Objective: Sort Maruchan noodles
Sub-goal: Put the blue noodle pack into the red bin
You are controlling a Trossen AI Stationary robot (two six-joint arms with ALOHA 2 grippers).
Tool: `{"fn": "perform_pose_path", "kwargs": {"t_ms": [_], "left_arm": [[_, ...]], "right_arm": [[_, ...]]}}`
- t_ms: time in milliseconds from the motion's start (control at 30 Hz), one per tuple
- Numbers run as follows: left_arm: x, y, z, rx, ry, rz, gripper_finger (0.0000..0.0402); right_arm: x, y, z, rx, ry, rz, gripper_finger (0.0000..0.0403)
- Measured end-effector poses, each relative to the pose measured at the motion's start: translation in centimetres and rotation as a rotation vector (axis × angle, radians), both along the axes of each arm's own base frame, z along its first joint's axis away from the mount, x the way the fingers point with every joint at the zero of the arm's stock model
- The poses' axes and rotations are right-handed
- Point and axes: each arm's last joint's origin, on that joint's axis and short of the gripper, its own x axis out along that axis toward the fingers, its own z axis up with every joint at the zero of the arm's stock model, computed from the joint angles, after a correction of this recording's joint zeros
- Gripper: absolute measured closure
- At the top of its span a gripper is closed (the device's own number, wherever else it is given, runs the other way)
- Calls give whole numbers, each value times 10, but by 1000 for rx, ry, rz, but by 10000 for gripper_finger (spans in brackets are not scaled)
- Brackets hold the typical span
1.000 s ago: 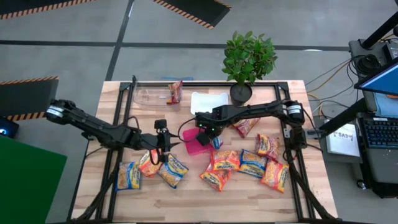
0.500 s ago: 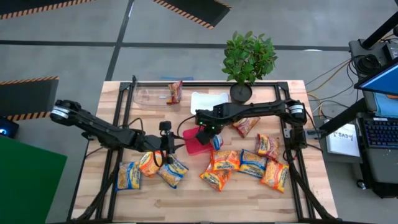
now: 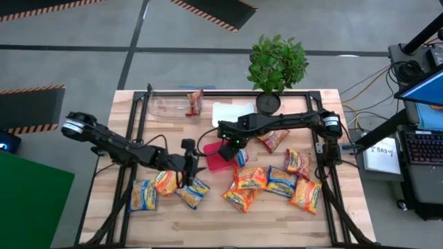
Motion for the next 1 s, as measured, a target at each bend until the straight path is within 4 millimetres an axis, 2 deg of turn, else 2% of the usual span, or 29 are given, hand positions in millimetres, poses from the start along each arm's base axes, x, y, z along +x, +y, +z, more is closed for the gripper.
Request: {"fn": "perform_pose_path", "kwargs": {"t_ms": [167,300,433,633,767,1000], "left_arm": [[4,0,-6,-1,17,-31,186],[6,2,-14,8,52,-40,207],[7,3,-17,14,68,-36,237],[8,6,-16,11,60,-25,270],[8,6,-16,11,56,-25,282],[10,6,-14,6,34,-19,288]], "right_arm": [[-1,0,0,-2,10,11,353],[-1,0,1,-1,15,12,380],[-4,-2,15,25,39,9,387],[-7,-11,28,164,42,-24,389],[-8,-18,25,188,64,-40,390],[-3,-24,1,111,144,-15,390]]}}
